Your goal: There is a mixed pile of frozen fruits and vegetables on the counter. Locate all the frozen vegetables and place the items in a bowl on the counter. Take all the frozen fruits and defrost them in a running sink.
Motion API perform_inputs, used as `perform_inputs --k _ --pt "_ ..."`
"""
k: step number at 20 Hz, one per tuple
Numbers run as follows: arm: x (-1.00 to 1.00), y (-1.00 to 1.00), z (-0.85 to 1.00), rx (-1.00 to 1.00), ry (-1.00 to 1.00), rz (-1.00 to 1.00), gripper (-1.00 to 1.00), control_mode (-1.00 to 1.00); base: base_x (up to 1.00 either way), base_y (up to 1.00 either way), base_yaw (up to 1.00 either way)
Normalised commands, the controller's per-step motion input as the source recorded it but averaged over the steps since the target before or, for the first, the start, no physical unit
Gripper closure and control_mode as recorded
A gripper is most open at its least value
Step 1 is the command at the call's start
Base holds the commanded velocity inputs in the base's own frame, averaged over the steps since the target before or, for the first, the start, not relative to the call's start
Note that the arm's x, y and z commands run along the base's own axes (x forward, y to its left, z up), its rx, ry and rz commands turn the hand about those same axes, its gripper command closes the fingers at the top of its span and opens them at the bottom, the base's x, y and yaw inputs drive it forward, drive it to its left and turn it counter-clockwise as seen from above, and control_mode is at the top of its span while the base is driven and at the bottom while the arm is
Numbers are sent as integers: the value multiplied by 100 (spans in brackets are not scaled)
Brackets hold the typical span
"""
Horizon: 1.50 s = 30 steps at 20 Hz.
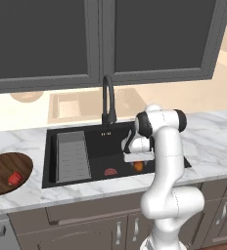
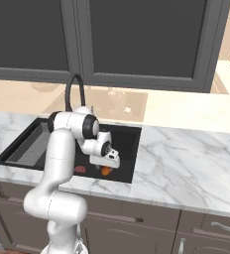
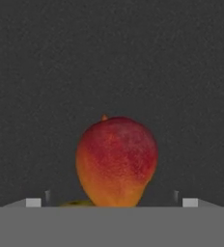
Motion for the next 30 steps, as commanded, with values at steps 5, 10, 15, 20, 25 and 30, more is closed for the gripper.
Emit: perform_inputs --k 5,10,15,20,25,30 --pt "-7 -5 60 0 4 -2 -100 -100 0 0 0" --pt "-14 0 73 0 0 0 -100 -100 0 0 0" --pt "-13 0 70 0 0 0 -100 -100 0 0 0" --pt "-8 0 74 0 0 0 -100 -100 0 0 0" --pt "-15 -1 75 0 0 0 -100 -100 0 0 0" --pt "-34 -13 71 0 0 0 -100 -100 0 0 0"
